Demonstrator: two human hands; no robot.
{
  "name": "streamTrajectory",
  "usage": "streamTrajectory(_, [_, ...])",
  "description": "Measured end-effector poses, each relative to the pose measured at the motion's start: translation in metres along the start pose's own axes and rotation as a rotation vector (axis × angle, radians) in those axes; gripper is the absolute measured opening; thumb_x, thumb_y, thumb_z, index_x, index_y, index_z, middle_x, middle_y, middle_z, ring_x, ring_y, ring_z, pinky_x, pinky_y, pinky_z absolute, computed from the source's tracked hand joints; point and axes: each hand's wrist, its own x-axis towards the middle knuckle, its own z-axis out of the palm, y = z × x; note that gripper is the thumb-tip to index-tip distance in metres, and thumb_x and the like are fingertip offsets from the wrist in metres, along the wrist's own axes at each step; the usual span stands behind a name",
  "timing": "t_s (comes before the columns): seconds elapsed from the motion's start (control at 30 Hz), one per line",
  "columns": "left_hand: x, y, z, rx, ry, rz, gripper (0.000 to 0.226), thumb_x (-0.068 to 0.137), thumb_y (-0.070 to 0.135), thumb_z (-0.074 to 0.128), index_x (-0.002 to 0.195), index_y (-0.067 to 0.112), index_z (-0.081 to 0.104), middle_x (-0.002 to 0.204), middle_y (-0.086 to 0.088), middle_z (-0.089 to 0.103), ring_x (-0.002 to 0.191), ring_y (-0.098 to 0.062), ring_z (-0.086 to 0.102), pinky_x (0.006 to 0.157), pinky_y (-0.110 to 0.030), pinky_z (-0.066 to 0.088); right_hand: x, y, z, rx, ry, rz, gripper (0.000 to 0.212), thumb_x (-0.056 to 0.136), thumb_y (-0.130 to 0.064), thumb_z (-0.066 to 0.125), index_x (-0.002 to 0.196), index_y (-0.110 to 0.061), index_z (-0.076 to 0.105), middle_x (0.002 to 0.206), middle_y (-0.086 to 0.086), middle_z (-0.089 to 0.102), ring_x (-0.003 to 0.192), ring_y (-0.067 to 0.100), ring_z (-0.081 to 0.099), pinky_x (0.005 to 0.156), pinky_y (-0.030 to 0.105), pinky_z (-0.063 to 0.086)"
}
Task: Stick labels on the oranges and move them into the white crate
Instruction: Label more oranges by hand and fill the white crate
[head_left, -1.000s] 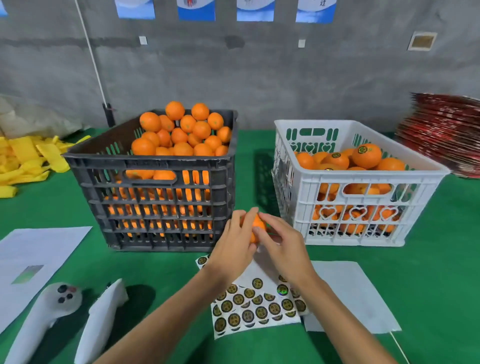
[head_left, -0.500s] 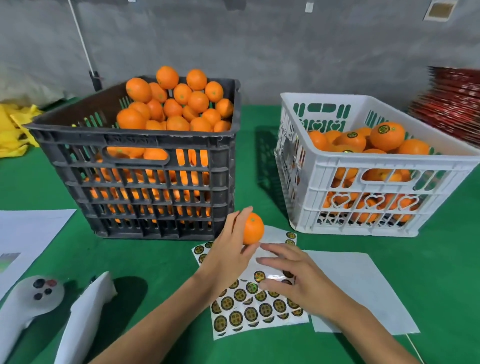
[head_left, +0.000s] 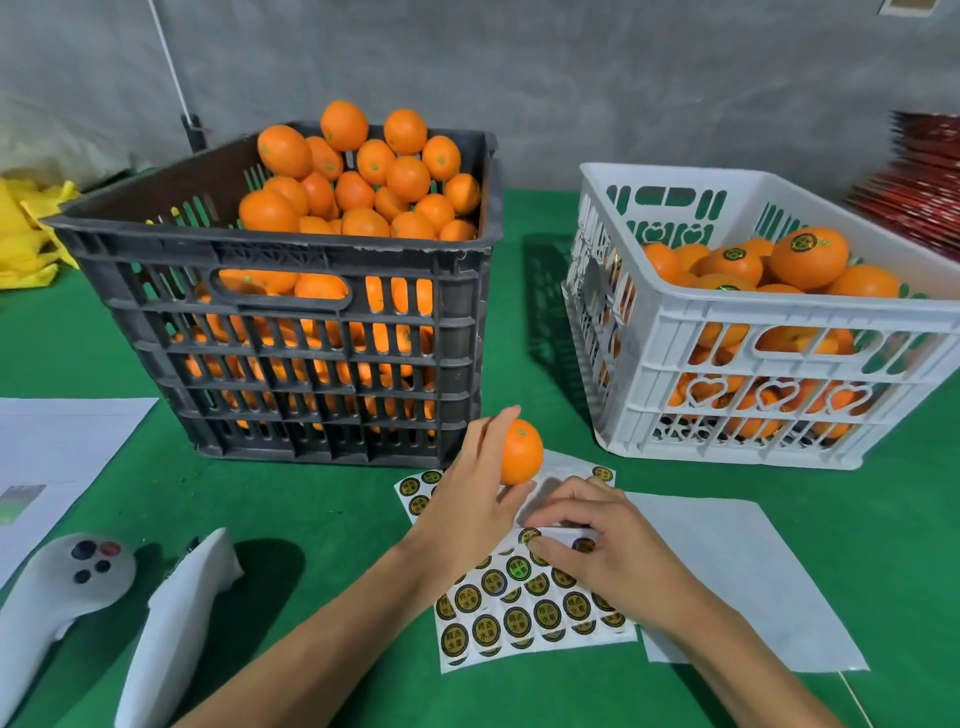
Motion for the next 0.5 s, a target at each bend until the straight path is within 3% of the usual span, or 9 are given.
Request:
streamTrajectory(0.1, [0.0, -0.002, 0.0, 0.004, 0.004, 0.001, 0.076, 0.097, 0.03, 0.067, 0.152, 0.043, 0.016, 0.146, 0.014, 0.027, 0.123, -0.018, 0.055, 0.095, -0.024, 0.04, -0.002, -0.005, 0.0, -0.013, 0.037, -0.016, 0.018, 0.086, -0.045, 0.077, 0.104, -0.04, 0.076, 0.108, -0.016, 0.065, 0.111, 0.009, 0.055, 0.099, 0.021, 0.033])
streamTrajectory(0.3, [0.0, -0.005, 0.003, 0.012, 0.014, 0.005, 0.078, 0.096, 0.034, 0.067, 0.15, 0.048, 0.012, 0.145, 0.016, 0.026, 0.123, -0.017, 0.055, 0.094, -0.025, 0.041, -0.005, -0.01, 0.004, -0.019, 0.072, -0.029, 0.014, 0.089, -0.04, 0.076, 0.102, -0.043, 0.074, 0.103, -0.016, 0.064, 0.103, 0.013, 0.055, 0.092, 0.034, 0.044])
streamTrajectory(0.4, [0.0, -0.006, 0.004, 0.005, 0.013, 0.009, 0.078, 0.097, 0.035, 0.066, 0.149, 0.05, 0.011, 0.146, 0.016, 0.026, 0.123, -0.017, 0.055, 0.096, -0.025, 0.041, -0.006, -0.012, 0.005, -0.099, 0.096, -0.121, 0.013, 0.091, -0.04, 0.074, 0.104, -0.042, 0.075, 0.102, -0.02, 0.063, 0.1, 0.01, 0.057, 0.09, 0.032, 0.043])
streamTrajectory(0.5, [0.0, -0.007, 0.003, 0.007, 0.0, 0.009, 0.08, 0.097, 0.033, 0.066, 0.15, 0.051, 0.009, 0.147, 0.018, 0.025, 0.126, -0.017, 0.054, 0.1, -0.027, 0.041, -0.007, -0.018, 0.003, 0.076, 0.126, -0.118, 0.011, 0.092, -0.043, 0.075, 0.102, -0.04, 0.077, 0.105, -0.014, 0.067, 0.103, 0.015, 0.062, 0.091, 0.024, 0.045])
